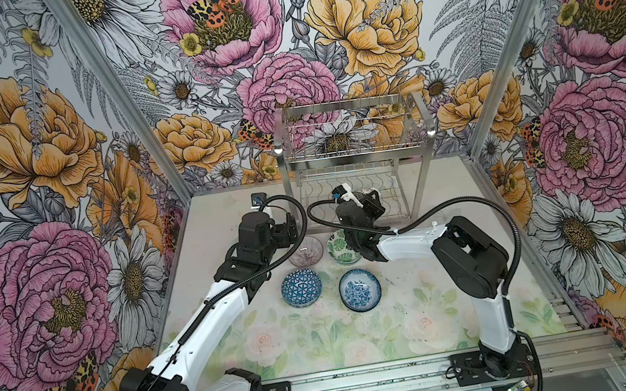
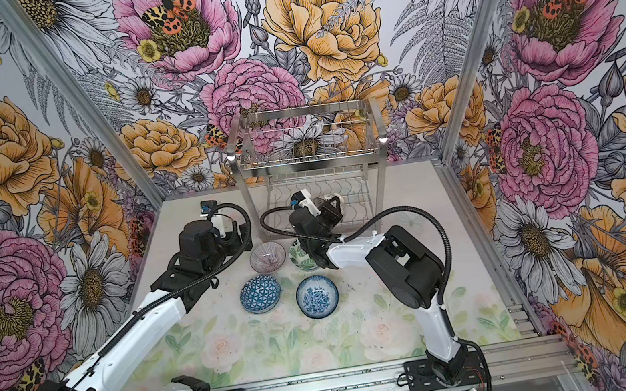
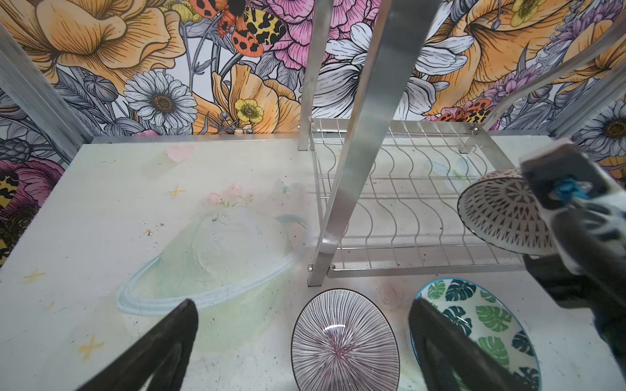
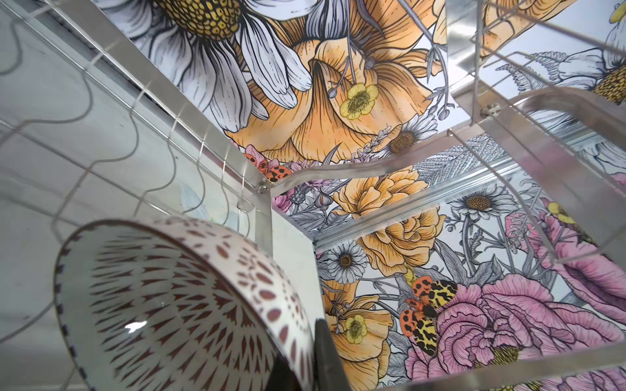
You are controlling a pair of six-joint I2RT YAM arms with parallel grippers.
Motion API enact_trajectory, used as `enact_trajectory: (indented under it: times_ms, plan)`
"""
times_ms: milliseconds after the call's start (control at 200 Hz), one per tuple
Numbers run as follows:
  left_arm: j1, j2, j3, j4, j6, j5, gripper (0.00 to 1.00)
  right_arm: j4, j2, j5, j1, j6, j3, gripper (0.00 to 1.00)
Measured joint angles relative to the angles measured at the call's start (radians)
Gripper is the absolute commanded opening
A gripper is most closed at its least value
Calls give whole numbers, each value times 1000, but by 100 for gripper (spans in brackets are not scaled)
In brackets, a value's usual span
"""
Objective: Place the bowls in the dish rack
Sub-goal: 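Carry the bowl with right gripper into a rack slot, standing upright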
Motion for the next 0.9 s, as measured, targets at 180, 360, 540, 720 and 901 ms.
enact_trajectory:
  times_ms: [180,360,540,720,901]
  plan:
    - [0,-18,-3,1,5,0,99,136,146,39,-70,-137,126,0]
    - [0,-18,-4,0,8,13,99,207,290,55,-127,-237,293,0]
    - [-1,-24,-8,0,8,15,99,214,406,58,-175,-297,452,0]
    - [-1,-25,-9,0,10,16,99,200,486,73,-212,-327,601,0]
    - [-1,-24,-9,0,11,16,99,170,564,85,-237,-335,742,0]
